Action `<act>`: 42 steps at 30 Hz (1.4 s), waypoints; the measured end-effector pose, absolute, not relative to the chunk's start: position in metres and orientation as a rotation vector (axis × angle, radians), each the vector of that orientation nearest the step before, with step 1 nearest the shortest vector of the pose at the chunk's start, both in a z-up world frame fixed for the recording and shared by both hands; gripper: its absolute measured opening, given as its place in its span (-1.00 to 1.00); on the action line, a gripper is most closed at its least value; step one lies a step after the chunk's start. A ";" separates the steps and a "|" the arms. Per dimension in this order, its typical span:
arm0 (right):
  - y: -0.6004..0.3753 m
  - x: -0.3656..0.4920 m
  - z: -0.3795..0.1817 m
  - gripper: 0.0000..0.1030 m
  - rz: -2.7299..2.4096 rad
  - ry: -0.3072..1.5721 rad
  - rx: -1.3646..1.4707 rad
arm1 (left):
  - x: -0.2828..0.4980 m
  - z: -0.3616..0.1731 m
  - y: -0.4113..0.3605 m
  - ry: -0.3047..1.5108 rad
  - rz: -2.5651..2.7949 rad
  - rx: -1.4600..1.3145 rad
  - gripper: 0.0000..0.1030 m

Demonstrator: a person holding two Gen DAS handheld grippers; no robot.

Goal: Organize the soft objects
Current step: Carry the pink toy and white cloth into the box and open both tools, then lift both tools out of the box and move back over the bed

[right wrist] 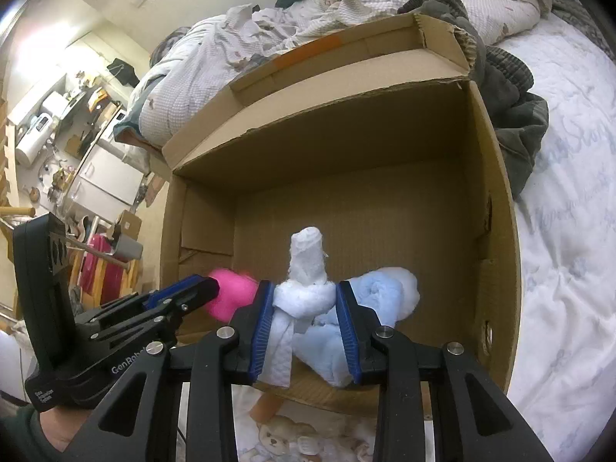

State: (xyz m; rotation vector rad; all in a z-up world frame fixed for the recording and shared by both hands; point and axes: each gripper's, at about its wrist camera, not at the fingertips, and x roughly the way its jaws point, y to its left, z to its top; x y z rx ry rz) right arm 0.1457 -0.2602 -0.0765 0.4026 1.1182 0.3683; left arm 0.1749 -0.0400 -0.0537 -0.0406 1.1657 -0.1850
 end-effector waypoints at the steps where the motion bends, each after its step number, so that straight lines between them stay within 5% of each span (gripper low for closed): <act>1: -0.260 0.146 -0.077 -0.33 0.367 1.120 0.402 | 0.175 -0.053 -0.041 1.164 -0.185 -0.037 -0.67; 9: -0.258 0.148 -0.078 -0.33 0.361 1.125 0.396 | 0.175 -0.058 -0.042 1.197 -0.175 -0.028 -0.64; 11: -0.258 0.148 -0.078 -0.33 0.360 1.125 0.396 | 0.176 -0.058 -0.042 1.200 -0.172 -0.033 -0.50; 15: -0.258 0.149 -0.079 -0.32 0.361 1.124 0.404 | 0.175 -0.054 -0.040 1.183 -0.150 -0.032 0.13; 17: -0.259 0.150 -0.079 -0.23 0.365 1.127 0.415 | 0.175 -0.051 -0.038 1.171 -0.143 -0.033 0.13; 19: -0.261 0.150 -0.079 0.18 0.362 1.122 0.428 | 0.176 -0.050 -0.037 1.166 -0.125 -0.025 0.14; 26: -0.267 0.147 -0.070 0.60 0.341 1.065 0.452 | 0.173 -0.035 -0.027 1.087 -0.094 -0.066 0.14; 29: -0.269 0.146 -0.066 0.94 0.342 1.037 0.453 | 0.173 -0.031 -0.028 1.063 -0.076 -0.044 0.14; 42: -0.271 0.144 -0.063 0.99 0.312 1.015 0.421 | 0.168 -0.027 -0.025 1.046 -0.047 -0.015 0.14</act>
